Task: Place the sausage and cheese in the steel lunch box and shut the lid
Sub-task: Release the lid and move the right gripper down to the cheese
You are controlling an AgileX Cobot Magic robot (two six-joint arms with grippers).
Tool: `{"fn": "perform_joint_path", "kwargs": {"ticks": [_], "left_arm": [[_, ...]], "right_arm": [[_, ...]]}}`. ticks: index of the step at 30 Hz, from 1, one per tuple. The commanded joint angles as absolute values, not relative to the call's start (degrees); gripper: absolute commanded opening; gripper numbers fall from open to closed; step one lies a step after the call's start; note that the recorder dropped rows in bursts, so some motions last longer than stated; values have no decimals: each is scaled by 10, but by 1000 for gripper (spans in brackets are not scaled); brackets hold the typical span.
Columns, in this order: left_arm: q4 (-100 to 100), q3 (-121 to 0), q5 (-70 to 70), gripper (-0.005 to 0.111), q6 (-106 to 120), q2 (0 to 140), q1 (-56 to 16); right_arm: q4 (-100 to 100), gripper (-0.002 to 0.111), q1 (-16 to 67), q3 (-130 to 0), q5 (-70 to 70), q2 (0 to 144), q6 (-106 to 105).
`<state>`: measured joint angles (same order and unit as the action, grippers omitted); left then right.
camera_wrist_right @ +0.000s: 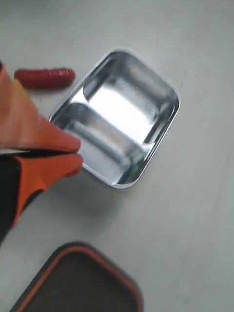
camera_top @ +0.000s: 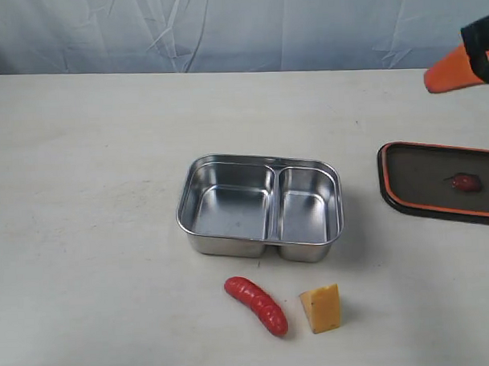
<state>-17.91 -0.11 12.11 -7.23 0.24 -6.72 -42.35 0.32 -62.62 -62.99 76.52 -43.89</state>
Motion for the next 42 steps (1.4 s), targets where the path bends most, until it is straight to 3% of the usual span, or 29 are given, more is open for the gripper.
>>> {"fn": "perform_joint_path", "kwargs": {"ticks": [1,11,19,27,33,38,42], "left_arm": [[-182,0,115,0,-74,0,-65],[-182,0,115,0,-74,0,-65],[-182,0,115,0,-74,0,-65],[-182,0,115,0,-74,0,-65],[-182,0,115,0,-74,0,-65],[-182,0,115,0,-74,0,-65],[-182,0,115,0,-74,0,-65]], "right_arm": [[-289,-1,1,-563,-479,791,-299],[-225,-1,44,-540,-274,1051,-249],[-213,-1,52,-540,-301,1108,-244],[-210,-1,53,-540,-373,1084,-201],[-219,-1,69,-540,-381,986,-191],[-227,-1,123,-540,-425,901,-184],[-227,-1,211,-540,-446,855,-184]]}}
